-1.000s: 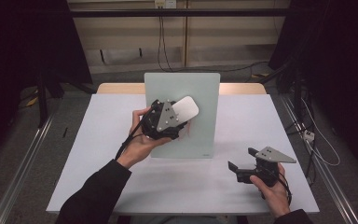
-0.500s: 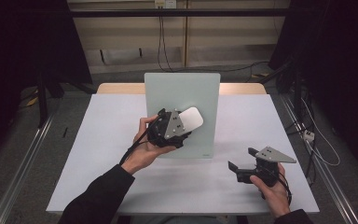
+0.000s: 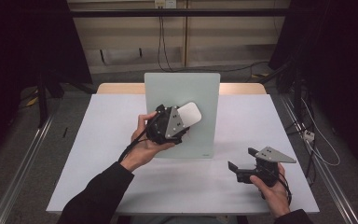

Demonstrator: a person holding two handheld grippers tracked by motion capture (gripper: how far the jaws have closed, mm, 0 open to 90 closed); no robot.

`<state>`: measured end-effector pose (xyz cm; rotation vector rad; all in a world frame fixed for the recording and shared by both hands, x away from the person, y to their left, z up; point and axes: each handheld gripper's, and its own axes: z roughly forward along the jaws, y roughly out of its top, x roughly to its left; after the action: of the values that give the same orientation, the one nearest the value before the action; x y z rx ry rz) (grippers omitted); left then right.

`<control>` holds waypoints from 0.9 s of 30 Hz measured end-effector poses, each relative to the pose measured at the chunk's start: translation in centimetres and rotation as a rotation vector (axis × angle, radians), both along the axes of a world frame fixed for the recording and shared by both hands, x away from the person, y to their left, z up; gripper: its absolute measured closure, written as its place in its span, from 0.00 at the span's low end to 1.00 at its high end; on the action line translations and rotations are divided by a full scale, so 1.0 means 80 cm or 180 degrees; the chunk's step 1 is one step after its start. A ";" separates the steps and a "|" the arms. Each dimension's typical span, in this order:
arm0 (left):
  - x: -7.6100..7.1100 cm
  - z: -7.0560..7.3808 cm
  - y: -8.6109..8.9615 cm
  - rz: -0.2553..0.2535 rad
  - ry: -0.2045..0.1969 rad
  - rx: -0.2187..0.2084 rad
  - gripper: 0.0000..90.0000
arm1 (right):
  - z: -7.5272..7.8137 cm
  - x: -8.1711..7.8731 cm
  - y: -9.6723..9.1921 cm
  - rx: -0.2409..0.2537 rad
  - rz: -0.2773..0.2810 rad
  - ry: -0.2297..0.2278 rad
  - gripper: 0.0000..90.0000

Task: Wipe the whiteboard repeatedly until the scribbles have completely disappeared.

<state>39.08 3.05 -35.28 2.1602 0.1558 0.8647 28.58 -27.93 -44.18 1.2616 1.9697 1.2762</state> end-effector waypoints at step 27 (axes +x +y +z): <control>0.010 0.017 0.002 -0.0039 0.0159 -0.0194 0.33 | 0.000 0.000 0.000 0.0004 0.0000 -0.0002 0.05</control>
<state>39.90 3.20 -33.91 2.1247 0.1913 0.7895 28.60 -27.95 -44.18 1.2616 1.9686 1.2779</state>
